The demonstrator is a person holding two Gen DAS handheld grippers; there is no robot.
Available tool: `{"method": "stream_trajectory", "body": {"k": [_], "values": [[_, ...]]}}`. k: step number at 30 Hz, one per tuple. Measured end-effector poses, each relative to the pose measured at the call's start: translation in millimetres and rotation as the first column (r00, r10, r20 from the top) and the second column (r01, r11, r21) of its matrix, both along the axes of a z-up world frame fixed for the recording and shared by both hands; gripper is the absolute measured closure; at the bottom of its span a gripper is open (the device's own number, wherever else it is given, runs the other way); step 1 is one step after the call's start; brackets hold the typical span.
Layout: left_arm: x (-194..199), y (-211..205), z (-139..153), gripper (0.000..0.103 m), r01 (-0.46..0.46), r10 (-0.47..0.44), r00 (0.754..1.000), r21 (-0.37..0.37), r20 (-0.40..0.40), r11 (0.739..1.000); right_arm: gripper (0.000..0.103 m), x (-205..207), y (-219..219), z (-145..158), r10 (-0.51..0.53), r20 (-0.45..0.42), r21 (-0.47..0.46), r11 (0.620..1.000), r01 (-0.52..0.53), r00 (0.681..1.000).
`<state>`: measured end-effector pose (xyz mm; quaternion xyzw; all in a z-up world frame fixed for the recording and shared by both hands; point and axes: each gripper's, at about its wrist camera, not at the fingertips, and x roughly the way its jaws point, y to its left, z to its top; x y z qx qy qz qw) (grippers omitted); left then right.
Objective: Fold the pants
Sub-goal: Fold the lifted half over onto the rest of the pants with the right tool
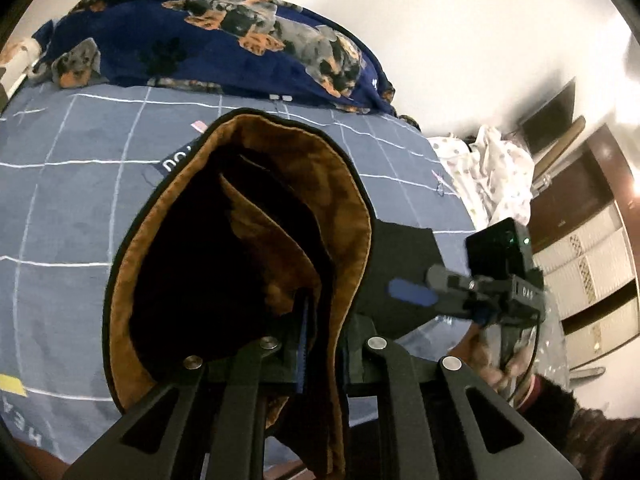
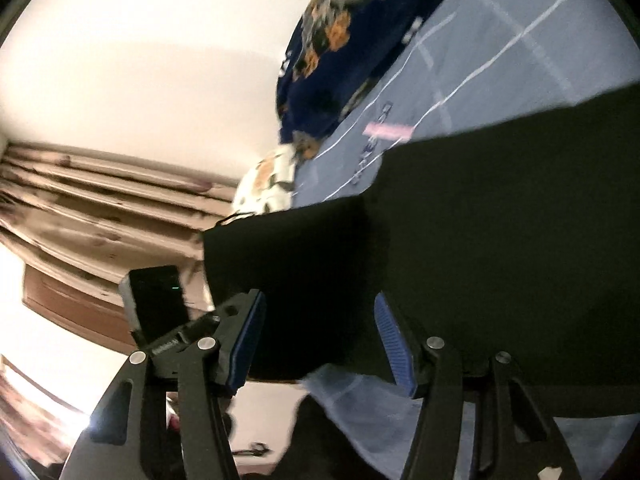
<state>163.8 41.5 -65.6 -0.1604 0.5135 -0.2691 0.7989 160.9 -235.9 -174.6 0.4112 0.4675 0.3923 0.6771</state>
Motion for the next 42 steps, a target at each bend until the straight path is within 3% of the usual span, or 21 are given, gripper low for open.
{"method": "stream_trajectory", "body": {"k": [5,11,21,28,29,30,32,34,39,42], "values": [[11.4,-22.0,3.9,0.090,-0.007,0.007,1.000,-0.045,-0.004,0.999,0.044,-2.1,3.3,-8.9,0.024,-0.045,0.087,0.996,-0.020,0.999],[23.9,-58.3,12.9,0.090,0.020,-0.020,1.000,-0.077,-0.002,0.997,0.039,6.9,-18.1,-21.5,-0.019,-0.123,0.187,0.981,0.042,0.992],[32.2,-124.6,12.8,0.091,0.104,-0.105,0.994,-0.058,-0.008,0.993,0.036,12.4,-64.7,-15.1,-0.070,-0.126,0.209,0.973,0.096,0.990],[38.2,-161.0,-1.2,0.091,0.134,-0.136,0.990,-0.059,-0.047,0.989,0.032,14.7,-90.1,-32.4,-0.107,-0.182,0.251,0.956,0.151,0.977],[39.2,-166.9,-1.5,0.098,0.141,-0.144,0.988,-0.066,-0.045,0.988,0.032,15.0,-90.6,-35.9,-0.104,-0.193,0.258,0.954,0.153,0.976],[40.5,-170.6,-0.5,0.099,0.148,-0.151,0.988,-0.076,-0.044,0.986,0.031,15.6,-90.6,-37.5,-0.102,-0.197,0.263,0.953,0.153,0.975],[42.4,-182.2,3.4,0.099,0.159,-0.161,0.986,-0.072,-0.030,0.985,0.018,16.5,-94.1,-40.6,-0.114,-0.206,0.283,0.944,0.171,0.972],[44.3,-191.7,7.4,0.099,0.174,-0.175,0.984,-0.057,-0.010,0.983,0.014,18.6,-100.4,-42.9,-0.134,-0.209,0.290,0.938,0.192,0.969],[42.3,-185.5,18.1,0.099,0.169,-0.165,0.985,-0.092,0.041,0.981,0.011,21.9,-113.7,-49.4,-0.171,-0.229,0.267,0.936,0.231,0.958],[37.4,-170.9,20.5,0.098,0.159,-0.154,0.985,-0.058,0.078,0.986,0.011,22.6,-114.4,-53.8,-0.175,-0.239,0.217,0.949,0.229,0.955]]}}
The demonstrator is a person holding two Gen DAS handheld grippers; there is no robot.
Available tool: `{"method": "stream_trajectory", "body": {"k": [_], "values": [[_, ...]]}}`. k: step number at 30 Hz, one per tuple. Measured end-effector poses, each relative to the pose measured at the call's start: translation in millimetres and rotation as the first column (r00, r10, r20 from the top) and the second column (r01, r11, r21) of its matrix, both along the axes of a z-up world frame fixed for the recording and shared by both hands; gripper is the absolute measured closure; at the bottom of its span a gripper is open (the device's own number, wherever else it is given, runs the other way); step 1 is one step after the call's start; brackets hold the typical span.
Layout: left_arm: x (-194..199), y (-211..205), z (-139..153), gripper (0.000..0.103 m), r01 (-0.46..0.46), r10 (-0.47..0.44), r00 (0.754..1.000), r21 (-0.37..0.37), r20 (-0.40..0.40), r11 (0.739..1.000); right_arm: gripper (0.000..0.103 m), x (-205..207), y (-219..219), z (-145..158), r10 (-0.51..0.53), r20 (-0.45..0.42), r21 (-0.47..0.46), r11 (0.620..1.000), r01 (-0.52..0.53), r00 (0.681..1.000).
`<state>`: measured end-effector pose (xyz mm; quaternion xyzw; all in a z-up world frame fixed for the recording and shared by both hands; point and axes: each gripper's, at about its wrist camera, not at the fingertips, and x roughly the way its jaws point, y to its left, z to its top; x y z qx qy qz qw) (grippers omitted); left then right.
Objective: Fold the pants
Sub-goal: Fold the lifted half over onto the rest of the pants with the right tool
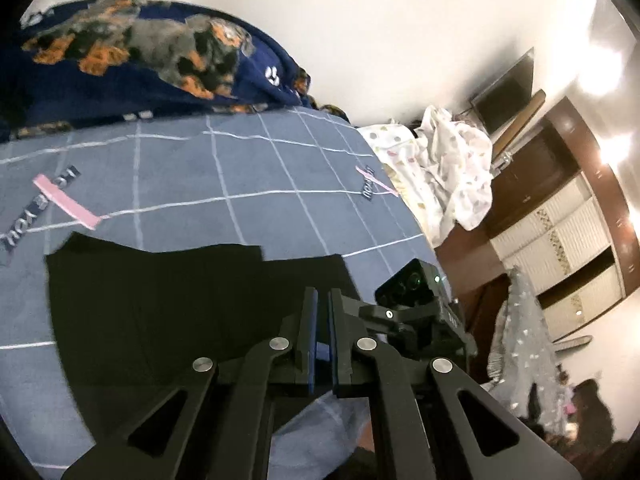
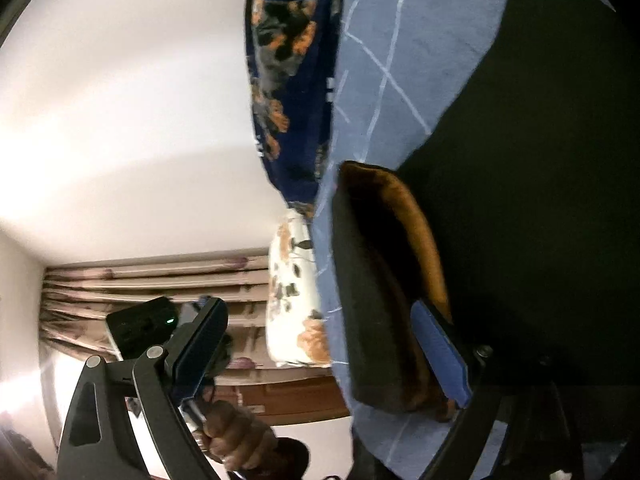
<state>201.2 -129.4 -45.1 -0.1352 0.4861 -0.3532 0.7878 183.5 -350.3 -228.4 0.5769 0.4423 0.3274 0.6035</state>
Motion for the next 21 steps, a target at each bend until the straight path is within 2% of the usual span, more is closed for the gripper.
{"method": "stream_trajectory", "body": {"k": [3,6,9,11,15,16,18,19,21], "values": [[-8.8,18.5,-5.6,0.097,-0.011,0.010,1.000,0.063,0.022,0.998,0.013,1.4,-1.4,2.2,0.016,0.003,-0.071,0.997,-0.016,1.000],[-18.4,36.9,-20.3,0.096,-0.018,0.017,1.000,0.096,0.016,0.995,0.013,4.8,-6.4,11.9,0.036,0.031,-0.192,0.981,-0.029,0.999],[-29.4,52.2,-40.8,0.096,-0.018,0.019,1.000,0.125,-0.004,0.992,0.013,9.9,-2.3,9.3,0.075,0.020,-0.232,0.970,-0.069,0.997],[-35.8,63.6,-52.7,0.096,-0.037,0.039,0.999,0.136,-0.015,0.990,0.015,14.8,6.7,10.3,0.113,0.018,-0.307,0.946,-0.102,0.993],[-44.3,87.3,-66.8,0.093,-0.081,0.085,0.996,0.093,-0.036,0.992,0.016,22.5,28.6,13.5,0.208,0.015,-0.437,0.881,-0.180,0.978],[-46.3,93.7,-70.1,0.090,-0.097,0.100,0.994,0.083,-0.039,0.992,0.017,24.1,36.0,14.9,0.236,0.016,-0.465,0.862,-0.202,0.972],[-48.7,103.7,-75.5,0.085,-0.129,0.132,0.990,0.073,-0.049,0.989,0.023,27.4,46.4,15.9,0.268,0.017,-0.465,0.855,-0.230,0.963],[-49.6,107.2,-78.2,0.085,-0.137,0.141,0.988,0.064,-0.058,0.988,0.034,27.9,51.5,16.3,0.288,0.015,-0.456,0.854,-0.250,0.957],[-51.7,113.6,-85.0,0.085,-0.148,0.151,0.985,0.044,-0.085,0.988,0.049,26.8,61.4,20.5,0.320,0.032,-0.509,0.821,-0.260,0.947]]}}
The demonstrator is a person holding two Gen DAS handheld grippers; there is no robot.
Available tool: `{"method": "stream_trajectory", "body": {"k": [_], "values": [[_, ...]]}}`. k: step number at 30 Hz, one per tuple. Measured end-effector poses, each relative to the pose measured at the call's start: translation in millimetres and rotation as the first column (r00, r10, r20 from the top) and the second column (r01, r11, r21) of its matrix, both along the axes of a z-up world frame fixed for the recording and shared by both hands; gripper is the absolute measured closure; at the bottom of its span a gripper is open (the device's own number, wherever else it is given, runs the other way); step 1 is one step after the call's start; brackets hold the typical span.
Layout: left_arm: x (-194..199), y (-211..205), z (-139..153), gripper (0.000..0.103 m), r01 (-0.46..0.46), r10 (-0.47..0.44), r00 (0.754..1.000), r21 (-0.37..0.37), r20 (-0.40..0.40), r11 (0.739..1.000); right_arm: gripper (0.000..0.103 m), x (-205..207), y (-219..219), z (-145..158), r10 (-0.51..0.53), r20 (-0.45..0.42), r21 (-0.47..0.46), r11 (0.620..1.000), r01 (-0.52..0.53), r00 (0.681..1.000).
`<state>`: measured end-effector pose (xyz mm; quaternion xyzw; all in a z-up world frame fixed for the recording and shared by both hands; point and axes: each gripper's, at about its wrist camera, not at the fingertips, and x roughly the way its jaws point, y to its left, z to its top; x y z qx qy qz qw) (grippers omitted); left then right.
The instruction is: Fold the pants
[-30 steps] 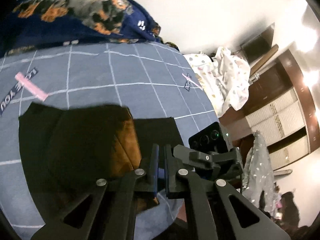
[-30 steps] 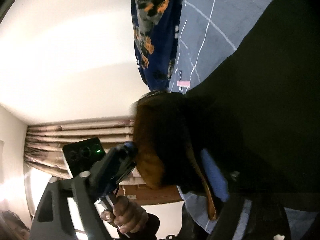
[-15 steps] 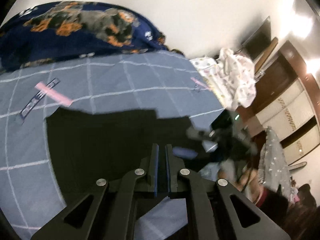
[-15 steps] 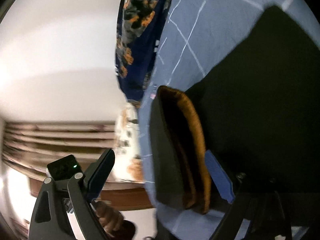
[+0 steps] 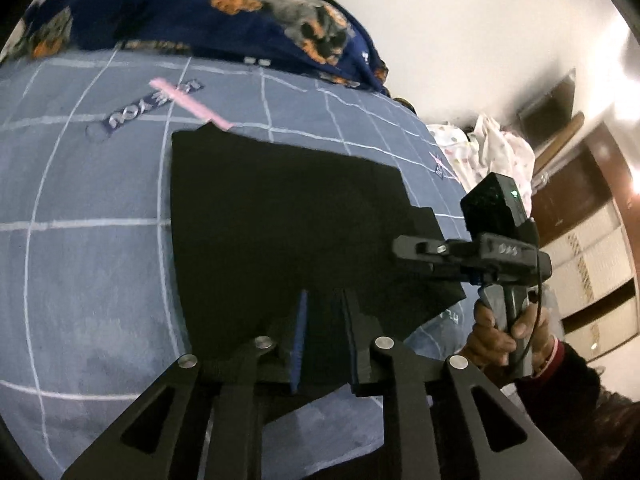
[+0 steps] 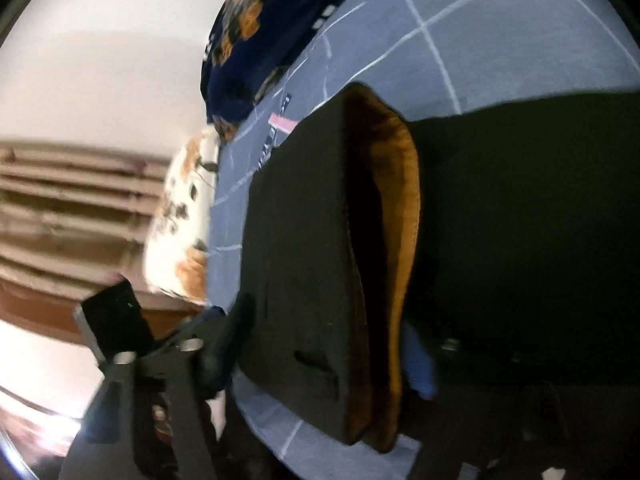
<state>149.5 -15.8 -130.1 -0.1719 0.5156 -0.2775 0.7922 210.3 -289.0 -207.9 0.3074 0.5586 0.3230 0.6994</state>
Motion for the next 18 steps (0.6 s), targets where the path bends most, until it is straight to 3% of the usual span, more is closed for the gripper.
{"method": "stream_trajectory", "body": {"k": [1,2,6,7,8,10,11,18], "values": [[-0.6,1.3,-1.9,0.085,-0.004,0.004,1.000,-0.001,-0.004,1.000,0.062,-0.4,4.8,1.9,0.019,0.026,-0.048,0.999,-0.017,0.999],[-1.3,2.3,-3.2,0.085,-0.007,0.007,1.000,0.004,-0.005,1.000,0.066,1.6,7.4,0.5,0.025,0.028,-0.069,0.997,-0.023,0.999],[-1.8,5.5,-7.1,0.084,-0.018,0.018,1.000,0.015,-0.013,1.000,0.066,6.6,12.2,-9.7,0.019,-0.012,-0.077,0.997,-0.020,1.000],[-1.1,6.6,-7.6,0.079,-0.027,0.027,0.999,0.019,-0.021,0.999,0.069,6.8,12.7,-8.2,0.011,-0.004,-0.074,0.997,-0.012,1.000],[-0.8,7.9,-7.7,0.069,-0.035,0.035,0.999,0.023,-0.027,0.999,0.080,6.3,14.2,-4.8,0.015,0.017,-0.083,0.996,-0.014,1.000],[-0.4,11.7,-4.7,0.052,-0.058,0.058,0.998,0.013,-0.030,0.998,0.089,1.4,11.6,5.4,0.013,0.055,-0.045,0.999,-0.010,0.998],[-0.4,13.6,-2.9,0.047,-0.069,0.069,0.997,0.005,-0.023,0.998,0.090,-1.2,7.5,11.9,0.004,0.070,-0.021,1.000,-0.002,0.998],[7.5,16.9,11.5,0.037,-0.104,0.104,0.995,-0.022,-0.008,0.994,0.091,-16.7,-48.9,42.2,-0.110,0.125,0.043,0.993,0.106,0.986]]}}
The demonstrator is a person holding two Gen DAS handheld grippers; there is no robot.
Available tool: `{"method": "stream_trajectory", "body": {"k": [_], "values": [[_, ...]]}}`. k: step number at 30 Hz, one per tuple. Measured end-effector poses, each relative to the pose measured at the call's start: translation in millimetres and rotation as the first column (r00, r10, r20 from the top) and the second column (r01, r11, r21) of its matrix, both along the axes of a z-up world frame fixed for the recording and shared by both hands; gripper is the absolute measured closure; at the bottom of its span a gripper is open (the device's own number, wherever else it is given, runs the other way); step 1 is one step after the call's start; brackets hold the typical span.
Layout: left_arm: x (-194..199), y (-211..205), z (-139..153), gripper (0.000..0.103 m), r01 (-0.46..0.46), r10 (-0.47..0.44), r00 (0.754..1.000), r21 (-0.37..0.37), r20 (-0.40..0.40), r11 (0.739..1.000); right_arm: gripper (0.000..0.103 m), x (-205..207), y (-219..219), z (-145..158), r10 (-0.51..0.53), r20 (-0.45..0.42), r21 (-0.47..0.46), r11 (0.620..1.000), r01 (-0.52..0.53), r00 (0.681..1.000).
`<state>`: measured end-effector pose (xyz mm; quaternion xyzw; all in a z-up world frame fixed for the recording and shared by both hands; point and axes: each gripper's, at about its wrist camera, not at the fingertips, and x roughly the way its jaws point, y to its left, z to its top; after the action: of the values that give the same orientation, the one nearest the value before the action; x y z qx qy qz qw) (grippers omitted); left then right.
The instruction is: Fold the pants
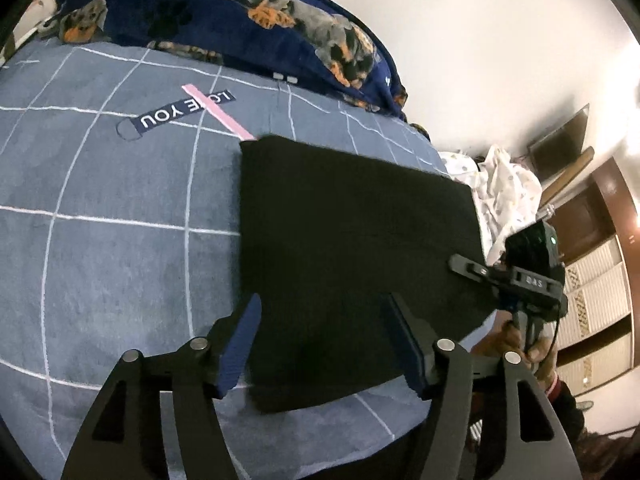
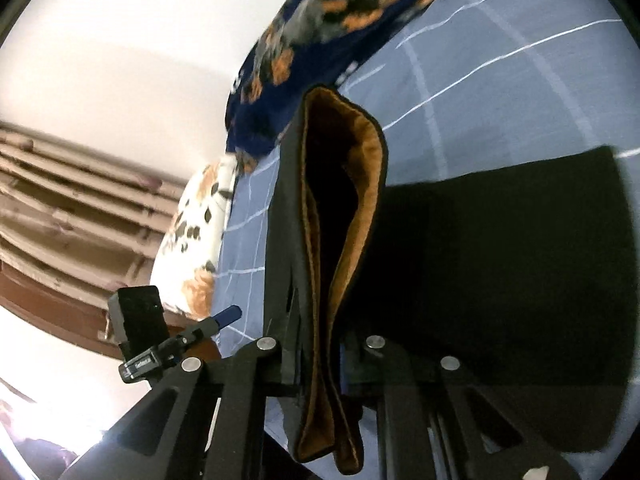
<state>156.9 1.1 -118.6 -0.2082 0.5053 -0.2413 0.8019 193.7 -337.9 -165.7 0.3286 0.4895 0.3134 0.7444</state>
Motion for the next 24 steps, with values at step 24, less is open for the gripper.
{"method": "stream_trajectory", "body": {"k": [24], "values": [[7.2,-80.7,-12.3,0.037,0.206,-0.202,0.979,0.167,-0.042,0.964,0.087,-8.6,-101.2,-49.7,-0.183,-0.094,0.025,0.982,0.186,0.979]]}}
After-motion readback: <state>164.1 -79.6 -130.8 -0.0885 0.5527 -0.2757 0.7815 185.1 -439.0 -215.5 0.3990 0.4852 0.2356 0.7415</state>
